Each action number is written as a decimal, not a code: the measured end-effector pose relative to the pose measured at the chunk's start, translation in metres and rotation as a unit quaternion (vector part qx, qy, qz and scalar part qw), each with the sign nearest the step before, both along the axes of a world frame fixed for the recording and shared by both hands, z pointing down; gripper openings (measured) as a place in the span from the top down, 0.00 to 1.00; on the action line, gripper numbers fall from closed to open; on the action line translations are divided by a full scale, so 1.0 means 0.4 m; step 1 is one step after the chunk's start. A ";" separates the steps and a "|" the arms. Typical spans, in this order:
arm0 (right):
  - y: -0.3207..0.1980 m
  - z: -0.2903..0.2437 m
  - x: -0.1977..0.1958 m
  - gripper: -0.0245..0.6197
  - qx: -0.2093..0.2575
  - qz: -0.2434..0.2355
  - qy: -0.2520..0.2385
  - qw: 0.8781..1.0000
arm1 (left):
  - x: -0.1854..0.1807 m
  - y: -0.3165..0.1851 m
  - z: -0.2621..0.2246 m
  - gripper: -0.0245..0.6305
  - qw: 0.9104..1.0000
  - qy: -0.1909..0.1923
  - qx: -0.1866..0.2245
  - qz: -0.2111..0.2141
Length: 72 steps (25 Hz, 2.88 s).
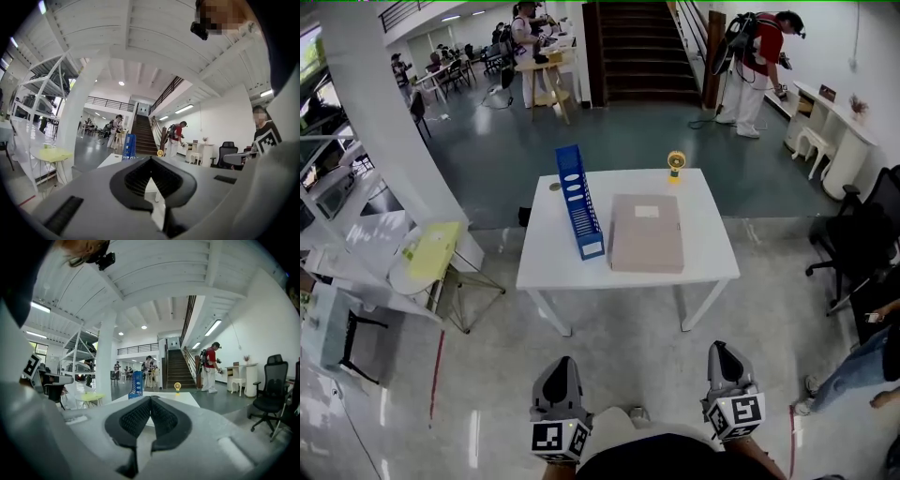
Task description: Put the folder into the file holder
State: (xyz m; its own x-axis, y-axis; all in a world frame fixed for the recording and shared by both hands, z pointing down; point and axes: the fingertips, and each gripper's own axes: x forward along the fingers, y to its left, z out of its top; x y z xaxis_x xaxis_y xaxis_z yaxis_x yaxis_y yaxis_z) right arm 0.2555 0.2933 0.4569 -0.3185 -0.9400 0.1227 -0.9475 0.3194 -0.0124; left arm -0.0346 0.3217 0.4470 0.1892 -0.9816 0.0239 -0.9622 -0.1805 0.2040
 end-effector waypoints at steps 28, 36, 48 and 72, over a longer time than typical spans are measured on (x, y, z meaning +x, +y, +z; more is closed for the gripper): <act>-0.081 0.013 0.042 0.40 0.009 -0.038 -0.023 0.999 | 0.098 -0.100 0.056 0.14 0.998 -0.004 -0.042 0.047; -0.125 0.026 0.046 0.40 -0.008 -0.054 -0.022 0.998 | 0.084 -0.126 0.083 0.14 0.997 -0.028 -0.067 0.025; -0.288 0.053 -0.008 0.38 -0.008 -0.114 -0.031 0.993 | 0.083 -0.303 0.096 0.14 0.996 -0.030 -0.077 0.021; -0.834 0.084 -0.134 0.24 -0.085 -0.091 -0.072 0.990 | 0.137 -0.855 0.130 0.14 0.979 -0.057 -0.109 0.160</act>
State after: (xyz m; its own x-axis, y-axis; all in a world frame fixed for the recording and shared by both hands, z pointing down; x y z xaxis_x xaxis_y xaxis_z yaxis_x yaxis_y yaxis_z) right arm 0.2018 -0.0401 0.4907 -0.5069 -0.8347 0.2154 -0.8587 0.4671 -0.2108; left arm 0.0201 -0.0204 0.4991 0.4705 -0.8416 0.2651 -0.8821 -0.4408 0.1662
